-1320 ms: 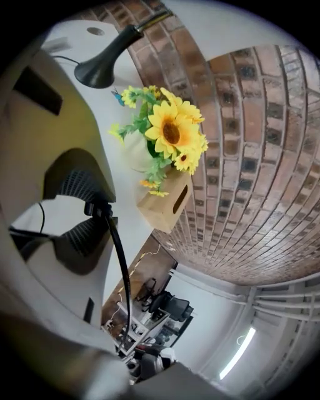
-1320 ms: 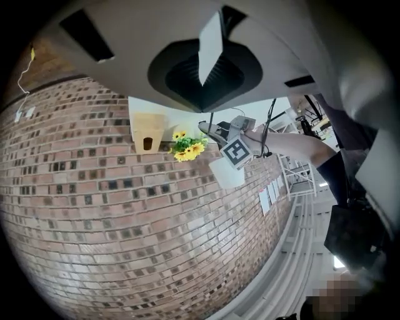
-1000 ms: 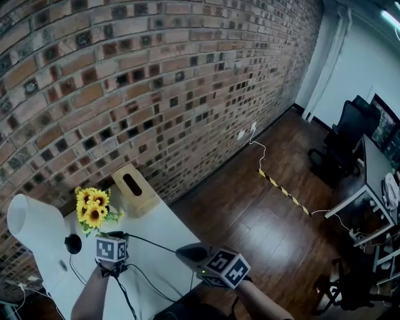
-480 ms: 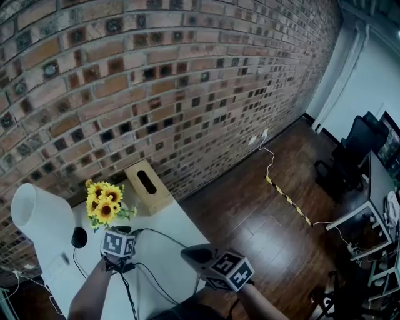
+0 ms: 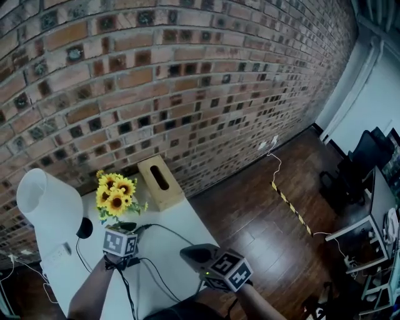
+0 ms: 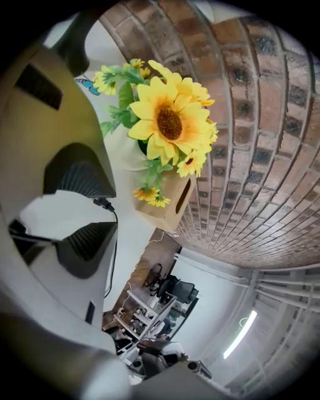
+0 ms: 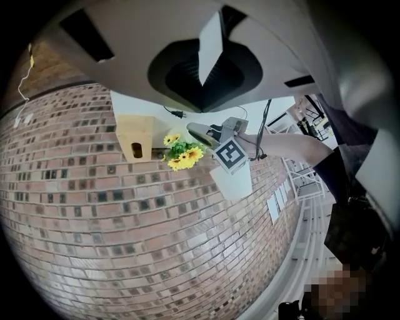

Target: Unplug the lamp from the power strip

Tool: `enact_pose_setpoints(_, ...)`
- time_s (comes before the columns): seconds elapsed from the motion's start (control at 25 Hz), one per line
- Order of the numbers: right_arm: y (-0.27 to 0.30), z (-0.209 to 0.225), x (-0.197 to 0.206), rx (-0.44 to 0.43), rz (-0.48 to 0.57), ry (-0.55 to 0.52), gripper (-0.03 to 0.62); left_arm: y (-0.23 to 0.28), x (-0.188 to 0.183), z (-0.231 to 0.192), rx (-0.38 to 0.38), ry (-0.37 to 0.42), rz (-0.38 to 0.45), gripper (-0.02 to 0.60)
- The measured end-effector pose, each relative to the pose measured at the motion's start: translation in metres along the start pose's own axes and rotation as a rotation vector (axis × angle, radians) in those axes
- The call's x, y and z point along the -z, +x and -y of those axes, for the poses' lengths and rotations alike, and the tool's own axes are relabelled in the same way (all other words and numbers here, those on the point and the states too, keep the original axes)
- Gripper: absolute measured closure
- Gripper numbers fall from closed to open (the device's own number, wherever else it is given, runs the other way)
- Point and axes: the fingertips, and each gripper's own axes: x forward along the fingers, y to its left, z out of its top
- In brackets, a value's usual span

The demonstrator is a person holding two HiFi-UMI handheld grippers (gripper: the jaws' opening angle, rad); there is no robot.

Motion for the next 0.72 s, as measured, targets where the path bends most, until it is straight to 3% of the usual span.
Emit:
enact_pose_setpoints(0.16, 0.004, -0.005, -0.004, -0.009, -0.002, -0.015, 0.592, -0.008, -0.001, 0.007, 0.066, -0.035, 0.041, 0.458)
enact_pose_setpoints(0.24, 0.006, -0.007, -0.007, -0.010, 0.005, -0.022, 0.592, -0.011, -0.003, 0.009, 0.095, -0.059, 0.073, 0.511)
enact_pose_setpoints(0.28, 0.006, -0.008, -0.008, -0.012, 0.006, -0.025, 0.592, -0.014, -0.004, 0.010, 0.104, -0.073, 0.091, 0.574)
enact_pose_setpoints(0.4, 0.006, -0.011, -0.005, -0.018, 0.001, -0.027, 0.591, -0.021, -0.007, 0.013, 0.102, -0.091, 0.112, 0.578)
enact_pose_setpoints(0.72, 0.006, -0.022, -0.001, -0.063, 0.015, -0.059, 0.592, -0.053, -0.021, 0.038, 0.088, -0.032, 0.169, 0.578)
